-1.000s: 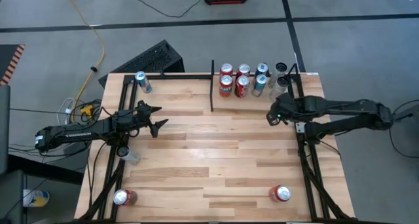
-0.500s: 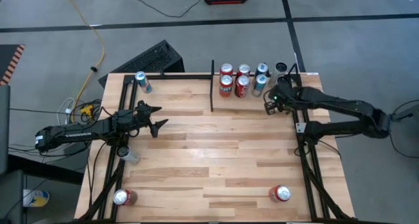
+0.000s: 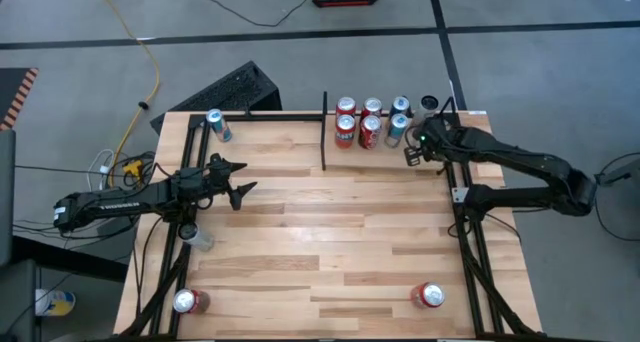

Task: Place canned beverage on shelf
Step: Put the bottom white-yellow soda can on the shelf aligned with the other soda can

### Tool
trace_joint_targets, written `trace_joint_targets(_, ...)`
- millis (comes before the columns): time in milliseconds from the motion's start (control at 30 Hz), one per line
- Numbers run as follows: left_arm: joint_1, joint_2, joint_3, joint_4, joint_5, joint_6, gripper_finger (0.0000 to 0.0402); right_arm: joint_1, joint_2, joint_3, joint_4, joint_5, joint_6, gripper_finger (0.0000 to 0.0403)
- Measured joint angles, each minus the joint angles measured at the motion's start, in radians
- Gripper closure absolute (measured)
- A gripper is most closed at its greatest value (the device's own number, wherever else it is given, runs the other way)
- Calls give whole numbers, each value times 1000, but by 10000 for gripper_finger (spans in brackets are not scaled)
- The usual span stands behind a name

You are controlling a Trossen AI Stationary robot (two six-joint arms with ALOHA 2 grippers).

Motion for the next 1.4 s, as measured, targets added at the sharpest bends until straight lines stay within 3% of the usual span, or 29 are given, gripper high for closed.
trace_joint_targets(1400,0,0,0,0,0,0,68,-81,1,-2,61,21,-70,383)
